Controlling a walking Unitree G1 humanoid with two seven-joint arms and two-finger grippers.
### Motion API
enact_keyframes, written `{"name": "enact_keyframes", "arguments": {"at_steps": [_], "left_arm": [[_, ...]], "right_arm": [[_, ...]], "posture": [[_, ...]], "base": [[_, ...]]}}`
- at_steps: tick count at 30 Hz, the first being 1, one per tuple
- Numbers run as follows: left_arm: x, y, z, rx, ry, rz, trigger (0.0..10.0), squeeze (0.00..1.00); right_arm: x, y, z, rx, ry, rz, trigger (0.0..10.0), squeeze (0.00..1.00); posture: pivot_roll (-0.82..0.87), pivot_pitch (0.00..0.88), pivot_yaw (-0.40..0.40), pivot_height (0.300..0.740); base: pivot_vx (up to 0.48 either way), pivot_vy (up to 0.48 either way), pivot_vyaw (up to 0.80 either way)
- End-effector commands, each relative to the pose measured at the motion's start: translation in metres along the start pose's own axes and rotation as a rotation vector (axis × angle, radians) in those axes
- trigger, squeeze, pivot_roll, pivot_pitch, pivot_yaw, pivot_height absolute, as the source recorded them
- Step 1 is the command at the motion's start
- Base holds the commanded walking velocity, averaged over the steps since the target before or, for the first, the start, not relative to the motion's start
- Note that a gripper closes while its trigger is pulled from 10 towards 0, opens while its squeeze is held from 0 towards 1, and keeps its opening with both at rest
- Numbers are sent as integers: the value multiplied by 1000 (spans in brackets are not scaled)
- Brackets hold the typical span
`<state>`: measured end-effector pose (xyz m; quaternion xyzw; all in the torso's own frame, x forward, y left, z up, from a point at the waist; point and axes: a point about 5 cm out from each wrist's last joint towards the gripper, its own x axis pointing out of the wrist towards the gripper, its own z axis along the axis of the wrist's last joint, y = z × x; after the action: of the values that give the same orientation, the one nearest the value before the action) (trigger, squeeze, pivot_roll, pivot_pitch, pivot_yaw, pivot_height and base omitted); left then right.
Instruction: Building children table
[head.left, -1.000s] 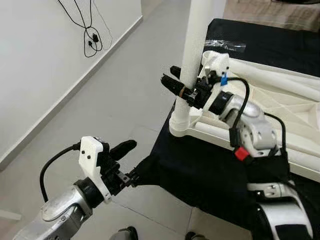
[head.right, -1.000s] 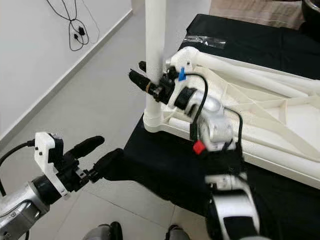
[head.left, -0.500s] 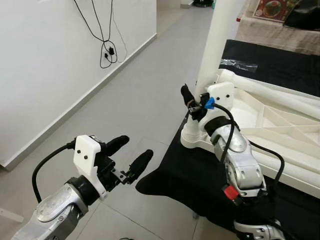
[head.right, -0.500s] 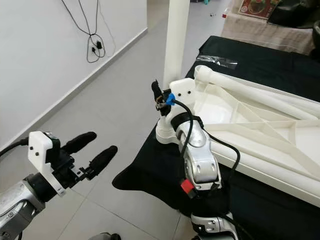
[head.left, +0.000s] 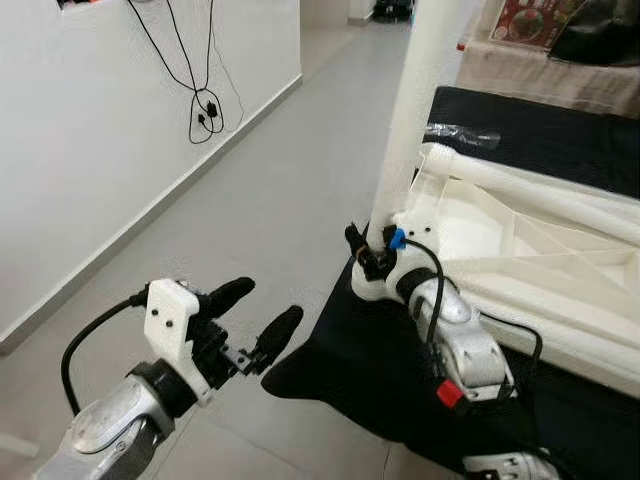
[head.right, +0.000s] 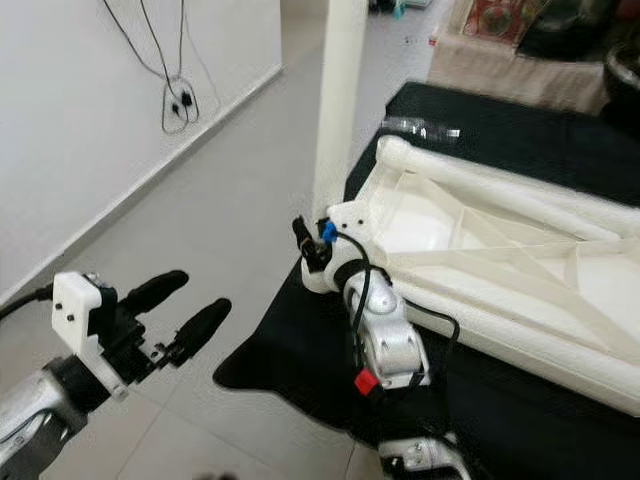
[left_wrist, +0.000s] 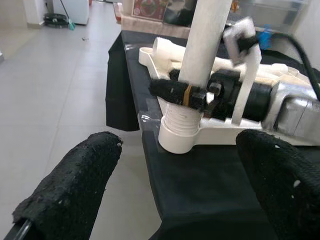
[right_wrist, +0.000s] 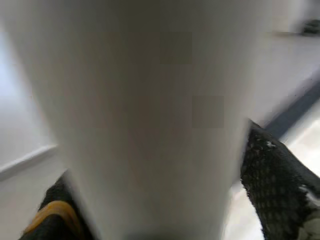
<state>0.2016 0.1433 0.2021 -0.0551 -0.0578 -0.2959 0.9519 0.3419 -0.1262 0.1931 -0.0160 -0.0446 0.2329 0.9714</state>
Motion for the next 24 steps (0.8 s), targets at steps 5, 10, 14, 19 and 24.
{"name": "enact_keyframes", "arguments": {"at_steps": [5, 10, 14, 19, 24], "left_arm": [[-1, -8, -10, -13, 31, -24, 10000, 0], [-1, -12, -11, -18, 28, -26, 10000, 0], [-1, -13, -11, -18, 26, -27, 10000, 0], [-3, -13, -11, -13, 29, -24, 10000, 0], [-3, -14, -12, -12, 30, -25, 10000, 0]], "right_arm": [[0, 4, 20, -20, -92, 400, 10000, 0], [1, 2, 13, -26, -58, 518, 8549, 0], [4, -1, 14, -24, -62, 538, 0, 0], [10, -3, 17, -18, -88, 576, 0, 0], [8, -3, 14, -18, -87, 577, 0, 0]], "posture": [[63, 187, -2, 740], [80, 184, -9, 740], [85, 183, -13, 740], [94, 179, -14, 740], [91, 177, -13, 740]], "base": [[0, 0, 0], [0, 0, 0], [0, 0, 0], [0, 0, 0], [0, 0, 0]]}}
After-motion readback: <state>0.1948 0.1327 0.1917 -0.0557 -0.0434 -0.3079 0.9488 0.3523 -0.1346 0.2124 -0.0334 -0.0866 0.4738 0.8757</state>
